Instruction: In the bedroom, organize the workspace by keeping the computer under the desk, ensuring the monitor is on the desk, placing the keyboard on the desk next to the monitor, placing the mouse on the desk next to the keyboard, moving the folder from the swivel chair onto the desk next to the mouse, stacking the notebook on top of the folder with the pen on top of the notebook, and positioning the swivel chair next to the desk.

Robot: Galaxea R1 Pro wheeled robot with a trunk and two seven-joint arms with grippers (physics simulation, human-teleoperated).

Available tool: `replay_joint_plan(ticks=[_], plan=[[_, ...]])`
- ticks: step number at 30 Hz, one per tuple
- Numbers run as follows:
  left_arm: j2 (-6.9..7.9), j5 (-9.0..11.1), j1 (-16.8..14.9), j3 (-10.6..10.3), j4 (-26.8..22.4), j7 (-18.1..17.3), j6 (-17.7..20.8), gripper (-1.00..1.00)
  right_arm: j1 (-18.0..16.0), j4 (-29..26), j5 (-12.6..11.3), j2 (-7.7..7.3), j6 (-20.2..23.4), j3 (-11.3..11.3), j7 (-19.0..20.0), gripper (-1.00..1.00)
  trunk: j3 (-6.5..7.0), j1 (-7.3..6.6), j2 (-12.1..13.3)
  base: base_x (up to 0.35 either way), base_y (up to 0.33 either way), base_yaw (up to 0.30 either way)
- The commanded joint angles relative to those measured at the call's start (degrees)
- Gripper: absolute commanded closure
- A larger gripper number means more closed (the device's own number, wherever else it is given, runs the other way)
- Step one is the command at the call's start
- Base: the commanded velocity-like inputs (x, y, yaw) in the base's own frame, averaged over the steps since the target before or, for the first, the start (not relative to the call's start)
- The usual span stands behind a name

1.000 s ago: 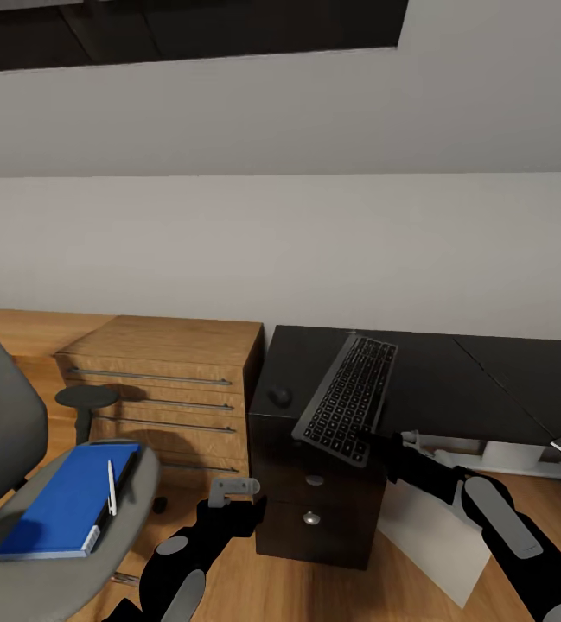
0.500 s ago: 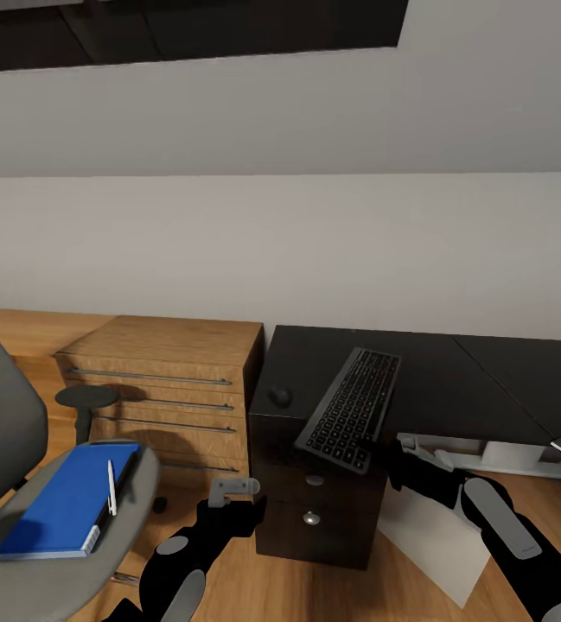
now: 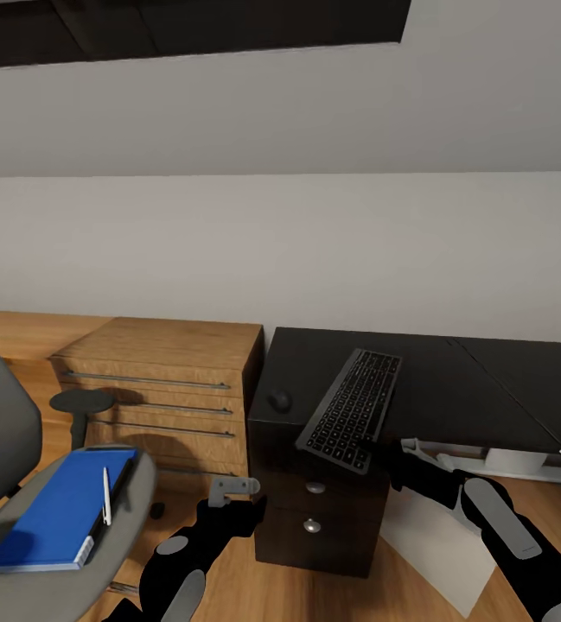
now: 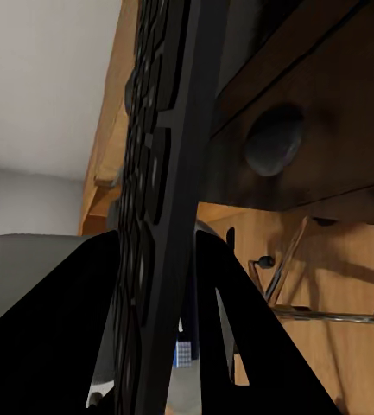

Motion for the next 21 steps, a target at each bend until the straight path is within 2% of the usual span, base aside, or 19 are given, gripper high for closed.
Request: replay_joint_plan(ticks=[1, 21], plan=[[0.05, 0.6, -0.06, -0.13, -0.07, 0.57, 0.08, -1.0, -0.04, 0.02, 0.2, -0.05, 0.04, 0.09, 0.3, 1.0, -0.06, -0.01, -0.03, 0.003, 0.0, 0.0], [0.05, 0.6, -0.06, -0.09, -0.07, 0.54, 0.17, -1.0, -0.02, 0.02, 0.2, -0.05, 0.13, 0.09, 0.31, 1.0, -0.06, -0.01, -0.03, 0.021, 0.0, 0.0]])
